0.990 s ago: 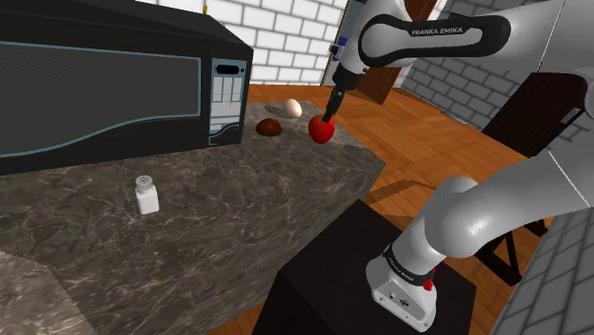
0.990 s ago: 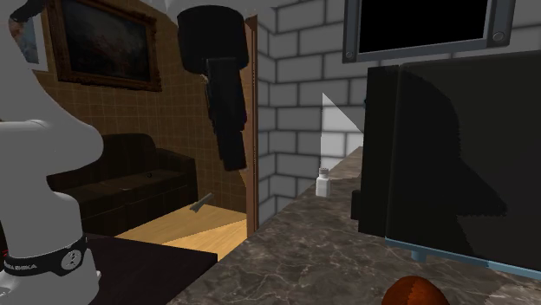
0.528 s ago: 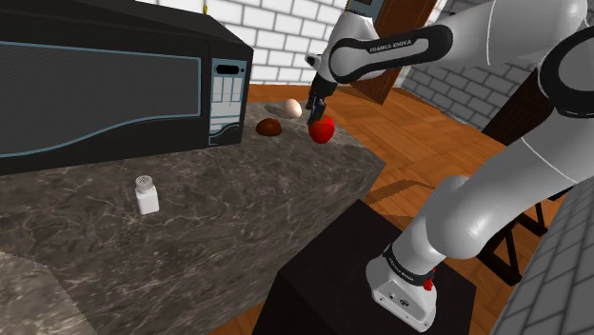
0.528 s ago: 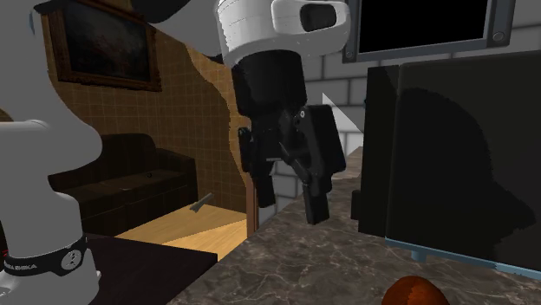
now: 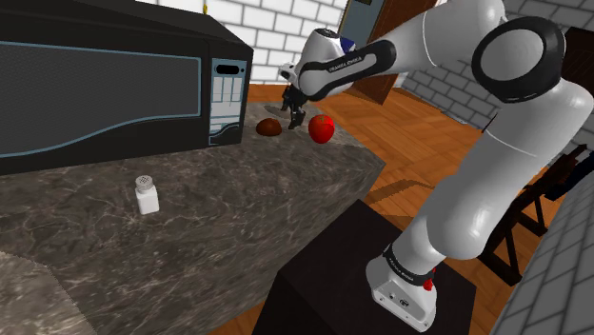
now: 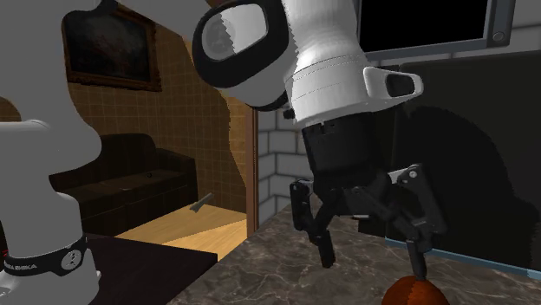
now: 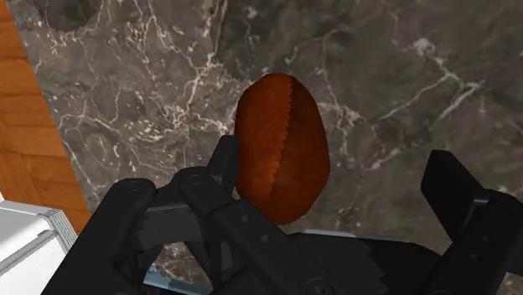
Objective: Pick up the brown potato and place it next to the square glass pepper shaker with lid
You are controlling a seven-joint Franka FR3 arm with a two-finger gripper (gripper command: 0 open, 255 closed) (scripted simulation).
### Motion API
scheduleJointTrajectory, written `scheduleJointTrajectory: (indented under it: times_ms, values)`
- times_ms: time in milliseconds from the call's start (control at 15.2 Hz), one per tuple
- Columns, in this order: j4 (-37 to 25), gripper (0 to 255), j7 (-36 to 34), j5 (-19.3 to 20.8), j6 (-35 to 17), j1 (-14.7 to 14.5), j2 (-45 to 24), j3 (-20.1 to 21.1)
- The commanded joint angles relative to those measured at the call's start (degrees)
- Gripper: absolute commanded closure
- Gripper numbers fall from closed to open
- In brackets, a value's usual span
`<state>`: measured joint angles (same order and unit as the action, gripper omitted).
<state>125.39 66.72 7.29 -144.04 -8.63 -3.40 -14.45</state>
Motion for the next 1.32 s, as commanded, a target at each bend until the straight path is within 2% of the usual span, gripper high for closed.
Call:
scheduleJointTrajectory:
  times_ms: [0, 132, 594, 1122, 1188, 1254]
  values:
    - [-2.8, 0, 4.7, -0.5, -3.4, 0.1, -4.9, 0.4]
    - [-4.5, 0, 7.2, -0.5, -5.0, 0.3, -7.4, 1.0]
    - [-5.7, 0, 8.3, -2.0, -9.2, 1.3, -12.8, 1.4]
    - [-5.7, 0, 8.3, -2.0, -9.2, 1.3, -12.8, 1.5]
    - [-5.7, 255, 8.3, -2.0, -9.2, 1.3, -12.8, 1.5]
    - [-5.7, 255, 8.3, -2.0, -9.2, 1.3, -12.8, 1.5]
